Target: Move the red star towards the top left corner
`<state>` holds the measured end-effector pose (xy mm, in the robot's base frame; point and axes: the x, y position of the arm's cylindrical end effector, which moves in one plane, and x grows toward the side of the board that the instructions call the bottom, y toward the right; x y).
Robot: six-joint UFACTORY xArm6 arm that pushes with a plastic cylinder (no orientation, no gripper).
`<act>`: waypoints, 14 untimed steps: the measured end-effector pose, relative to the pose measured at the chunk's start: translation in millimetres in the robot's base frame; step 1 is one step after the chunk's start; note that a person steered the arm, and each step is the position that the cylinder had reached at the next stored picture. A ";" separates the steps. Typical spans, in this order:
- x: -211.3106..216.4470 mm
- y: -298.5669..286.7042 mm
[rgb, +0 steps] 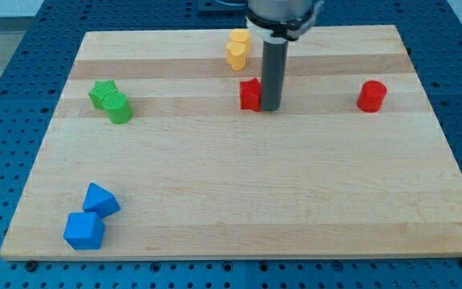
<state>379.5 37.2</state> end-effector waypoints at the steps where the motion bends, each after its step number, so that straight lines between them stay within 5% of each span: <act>1: -13.6 -25.1; 6: -67.5 -130.2; 9: -61.7 -75.3; 14: -104.1 -164.3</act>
<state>275.4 -127.2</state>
